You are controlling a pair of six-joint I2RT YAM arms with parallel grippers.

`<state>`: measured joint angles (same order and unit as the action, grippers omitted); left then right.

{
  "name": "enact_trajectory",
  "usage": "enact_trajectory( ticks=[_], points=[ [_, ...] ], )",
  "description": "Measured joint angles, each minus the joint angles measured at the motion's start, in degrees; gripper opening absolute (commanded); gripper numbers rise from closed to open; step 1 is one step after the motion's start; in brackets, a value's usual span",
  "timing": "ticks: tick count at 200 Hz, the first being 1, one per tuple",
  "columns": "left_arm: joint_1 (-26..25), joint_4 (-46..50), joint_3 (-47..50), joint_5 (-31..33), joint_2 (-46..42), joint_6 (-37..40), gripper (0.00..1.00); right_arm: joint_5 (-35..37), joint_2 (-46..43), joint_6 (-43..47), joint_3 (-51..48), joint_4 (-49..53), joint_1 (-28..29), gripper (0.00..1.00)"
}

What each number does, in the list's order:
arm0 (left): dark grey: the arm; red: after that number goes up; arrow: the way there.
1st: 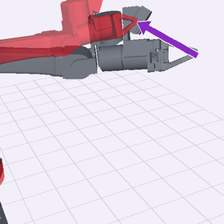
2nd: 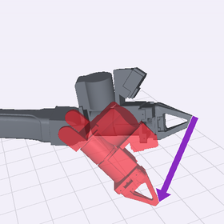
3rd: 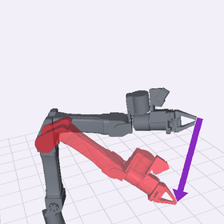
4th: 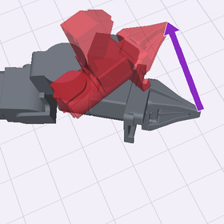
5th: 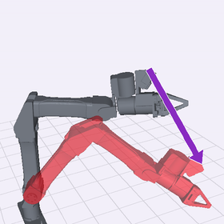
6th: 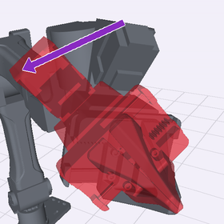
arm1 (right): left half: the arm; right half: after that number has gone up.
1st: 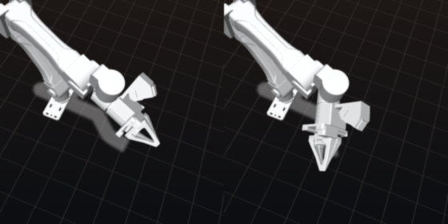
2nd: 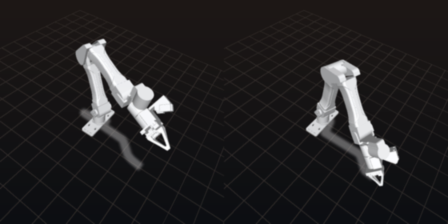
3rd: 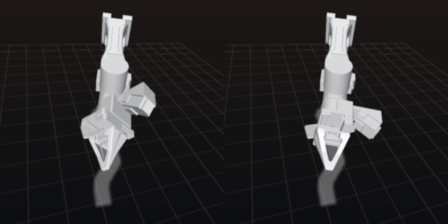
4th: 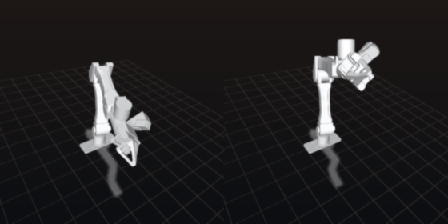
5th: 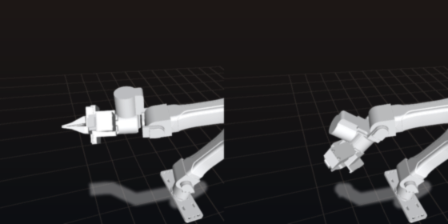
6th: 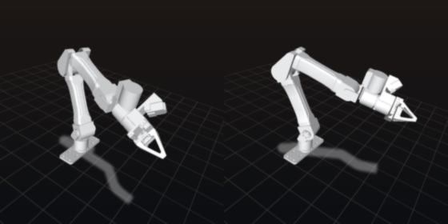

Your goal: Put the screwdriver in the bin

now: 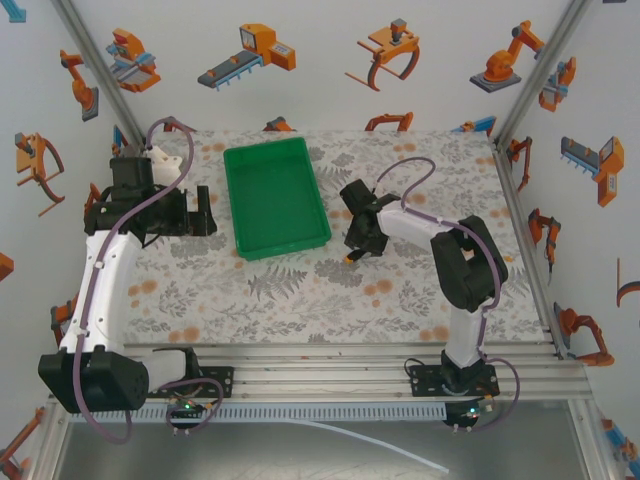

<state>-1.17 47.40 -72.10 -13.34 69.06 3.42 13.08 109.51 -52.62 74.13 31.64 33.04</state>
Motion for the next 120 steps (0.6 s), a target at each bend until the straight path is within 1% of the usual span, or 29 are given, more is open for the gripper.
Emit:
enact_trajectory(
  ticks=[27,31,36,40,120],
  points=[
    [0.0,0.0,0.0,0.0,-0.2,0.0,0.97,0.0,0.0,0.1,0.0,0.0,0.0,0.5],
    [0.0,0.0,0.0,0.0,-0.2,0.0,0.97,0.0,0.0,0.1,0.0,0.0,0.0,0.48],
    [0.0,0.0,0.0,0.0,-0.2,0.0,0.97,0.0,0.0,0.2,0.0,0.0,0.0,0.42],
    [0.0,0.0,0.0,0.0,-0.2,0.0,0.97,0.0,0.0,0.2,0.0,0.0,0.0,0.4],
    [0.0,0.4,0.0,0.0,-0.7,0.0,0.97,0.0,0.0,1.0,-0.1,-0.6,0.0,0.38]
  ],
)
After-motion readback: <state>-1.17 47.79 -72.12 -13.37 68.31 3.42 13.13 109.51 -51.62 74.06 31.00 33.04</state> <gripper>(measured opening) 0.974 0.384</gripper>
